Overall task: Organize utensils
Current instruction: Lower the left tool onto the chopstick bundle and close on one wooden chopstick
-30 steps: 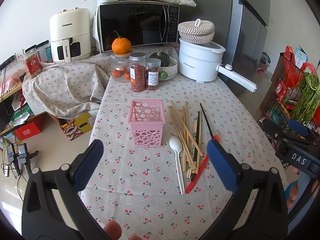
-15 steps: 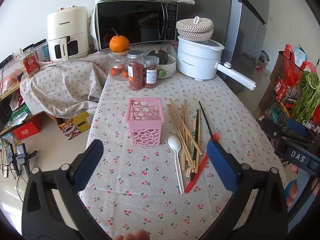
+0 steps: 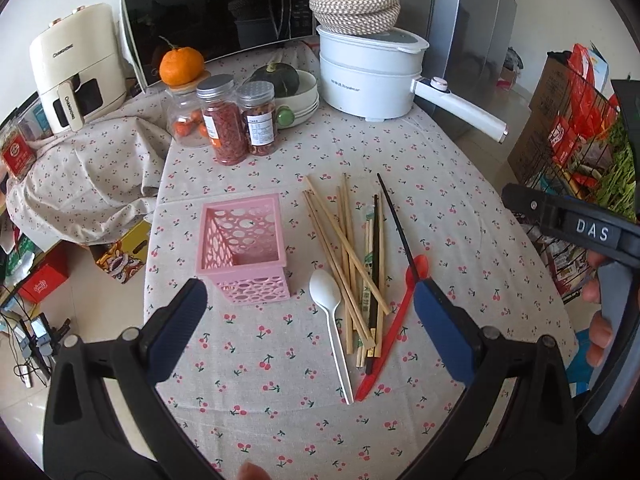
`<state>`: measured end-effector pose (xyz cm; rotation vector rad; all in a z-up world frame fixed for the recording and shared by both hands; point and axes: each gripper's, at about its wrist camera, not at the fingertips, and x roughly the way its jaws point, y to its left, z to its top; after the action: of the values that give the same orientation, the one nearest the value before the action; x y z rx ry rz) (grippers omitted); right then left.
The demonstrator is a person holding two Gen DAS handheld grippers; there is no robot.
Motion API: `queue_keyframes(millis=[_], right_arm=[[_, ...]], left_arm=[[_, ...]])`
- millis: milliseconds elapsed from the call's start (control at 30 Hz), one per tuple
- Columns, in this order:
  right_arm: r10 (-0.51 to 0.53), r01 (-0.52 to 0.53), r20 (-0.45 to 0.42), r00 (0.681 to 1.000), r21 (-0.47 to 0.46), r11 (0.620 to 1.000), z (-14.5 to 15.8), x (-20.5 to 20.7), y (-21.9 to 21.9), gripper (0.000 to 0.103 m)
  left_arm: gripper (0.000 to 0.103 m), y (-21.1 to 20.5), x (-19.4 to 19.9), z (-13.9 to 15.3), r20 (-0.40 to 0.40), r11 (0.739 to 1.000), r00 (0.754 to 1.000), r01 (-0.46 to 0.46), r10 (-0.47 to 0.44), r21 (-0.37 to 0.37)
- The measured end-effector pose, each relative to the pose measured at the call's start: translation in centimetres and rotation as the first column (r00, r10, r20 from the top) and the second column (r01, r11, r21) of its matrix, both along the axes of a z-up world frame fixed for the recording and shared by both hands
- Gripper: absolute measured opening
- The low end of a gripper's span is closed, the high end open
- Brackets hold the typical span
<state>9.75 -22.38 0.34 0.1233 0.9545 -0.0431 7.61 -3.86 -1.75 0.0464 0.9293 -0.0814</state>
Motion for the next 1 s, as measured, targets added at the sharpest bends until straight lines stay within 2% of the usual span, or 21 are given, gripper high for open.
queue_keyframes(millis=[133,233,300,367,467,567,667,833,1000], right_arm=[[-0.029,0.031,-0.040,0.999,0.047,0.998,-2.0,1.4,-2.2,0.103],[0.029,-0.015,-0.119,0.993,0.114,0.993,-3.9,2.5,-3.4,0.103],[0.052,-0.034,-0.145,0.988,0.126,0.991,-4.6,3.1,-3.7,0.103],[0.071,-0.055,-0.158,0.985,0.106,0.993,-5.1,3.7,-3.8,0.103],[0.098,-0.079,-0.169,0.981,0.116,0.990,-5.7,4.3,-4.2,0.103],[0.112,-0.071,-0.212,0.971,0.191,0.979,-6.9,5.1,-5.0,0.103],[0.121,-0.058,-0.245,0.962,0.249,0.967,-8.0,5.7,-5.5,0.103],[0.092,-0.031,-0.259,0.961,0.231,0.973,-8.8,6.5,-6.2,0.103],[0.073,-0.002,-0.288,0.955,0.240,0.971,-9.8,7.1,-6.8,0.103]], left_arm=[[0.103,-1.6,2.8,-0.3,-0.065,0.998,0.998,0.002,-0.006,-0.069],[0.101,-3.1,5.8,-1.4,-0.130,0.996,0.991,0.004,-0.015,-0.090],[0.088,-3.8,7.8,-2.5,-0.180,0.997,0.984,-0.016,0.001,-0.080],[0.067,-4.7,9.5,-3.8,-0.223,0.996,0.975,-0.040,0.022,-0.075],[0.048,-4.8,11.7,-5.6,-0.283,0.992,0.957,-0.097,0.071,-0.082],[0.035,-5.1,13.4,-7.0,-0.294,0.992,0.949,-0.125,0.111,-0.028],[0.027,-5.0,15.1,-8.2,-0.315,0.986,0.937,-0.164,0.152,-0.012],[0.027,-4.3,16.6,-10.1,-0.352,0.976,0.914,-0.218,0.201,-0.010],[0.018,-4.0,17.4,-11.7,-0.396,0.972,0.894,-0.236,0.210,-0.017]])
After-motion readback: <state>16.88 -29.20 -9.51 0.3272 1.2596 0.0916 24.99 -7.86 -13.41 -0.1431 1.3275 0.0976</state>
